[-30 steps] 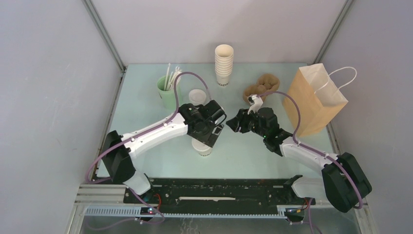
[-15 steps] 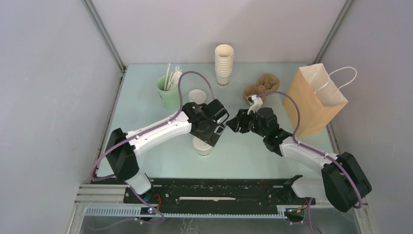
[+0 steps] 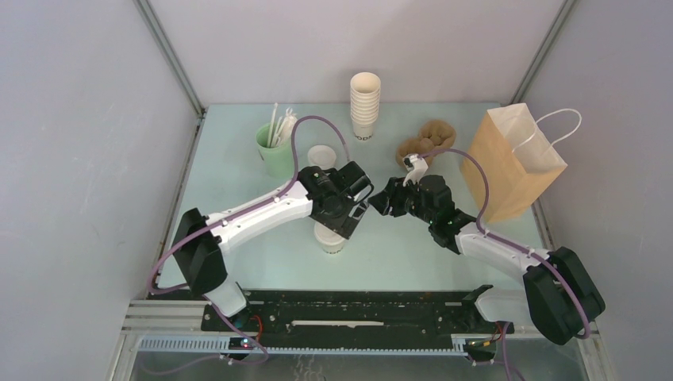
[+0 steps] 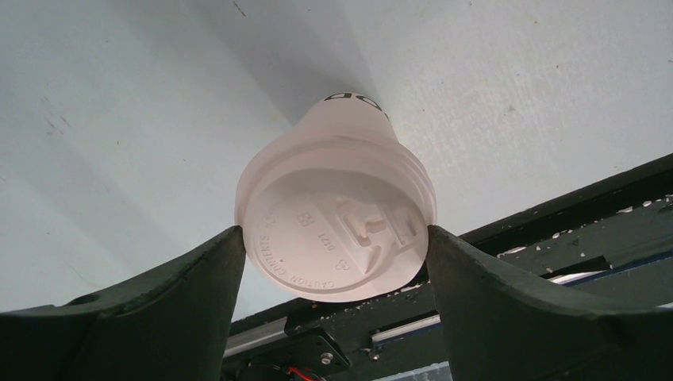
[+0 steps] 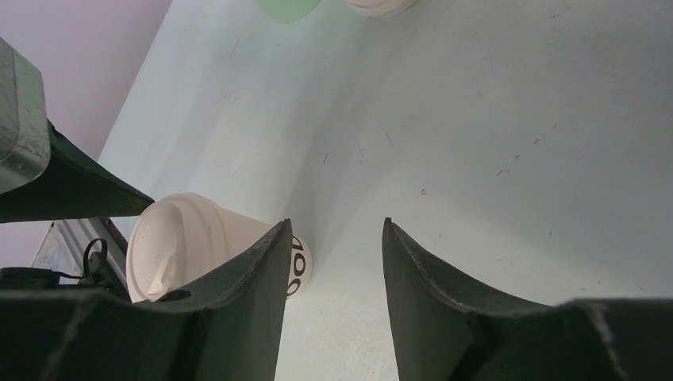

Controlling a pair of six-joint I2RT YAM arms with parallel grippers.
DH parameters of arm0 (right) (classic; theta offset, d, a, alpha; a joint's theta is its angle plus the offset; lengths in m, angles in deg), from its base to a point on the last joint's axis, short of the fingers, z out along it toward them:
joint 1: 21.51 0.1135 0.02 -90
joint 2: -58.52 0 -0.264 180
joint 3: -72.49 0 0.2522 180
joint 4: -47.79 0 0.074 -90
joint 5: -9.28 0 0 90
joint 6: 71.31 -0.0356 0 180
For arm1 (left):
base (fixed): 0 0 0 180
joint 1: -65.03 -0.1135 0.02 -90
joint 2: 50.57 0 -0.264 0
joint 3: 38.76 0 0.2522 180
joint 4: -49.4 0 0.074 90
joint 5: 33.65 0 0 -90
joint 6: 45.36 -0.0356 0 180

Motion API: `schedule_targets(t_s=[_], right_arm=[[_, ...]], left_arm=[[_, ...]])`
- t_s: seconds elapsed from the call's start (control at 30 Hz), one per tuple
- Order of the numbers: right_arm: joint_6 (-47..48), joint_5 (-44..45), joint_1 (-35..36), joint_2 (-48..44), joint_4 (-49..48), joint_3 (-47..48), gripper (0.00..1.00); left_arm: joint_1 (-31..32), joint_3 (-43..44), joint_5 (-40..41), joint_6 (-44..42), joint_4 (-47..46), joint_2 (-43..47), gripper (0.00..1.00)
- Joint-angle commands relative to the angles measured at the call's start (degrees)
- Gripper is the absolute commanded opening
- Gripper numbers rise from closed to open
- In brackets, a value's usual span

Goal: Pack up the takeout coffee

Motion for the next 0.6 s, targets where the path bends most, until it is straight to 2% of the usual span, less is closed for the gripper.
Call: schedule_targets(t_s=[0.0,0.27,0.37,0.57], right_arm=[[-0.09,-0.45,-0.06,0.31,-2.13,-0.5,0.54],[-0.07,-0.36,0.02,0.3,-2.05,-0.5,0.54],[-0.04,-0.36,0.15,0.3,-2.05,-0.5,0.54],[-0.69,-2.03,0.16,0.43,-1.96,-0.42,0.56]], left_arm=[[-0.01,1.51,1.83,-1.29,0.47,0.15,0.89],[-0.01,0.83,2.28,-0.98,0.3,0.29,0.91],[-0.01,1.19,2.98,-0.33,0.86,1.05,0.95],[-0.32,2.02,2.04,3.12,-0.3,10.31,1.0]])
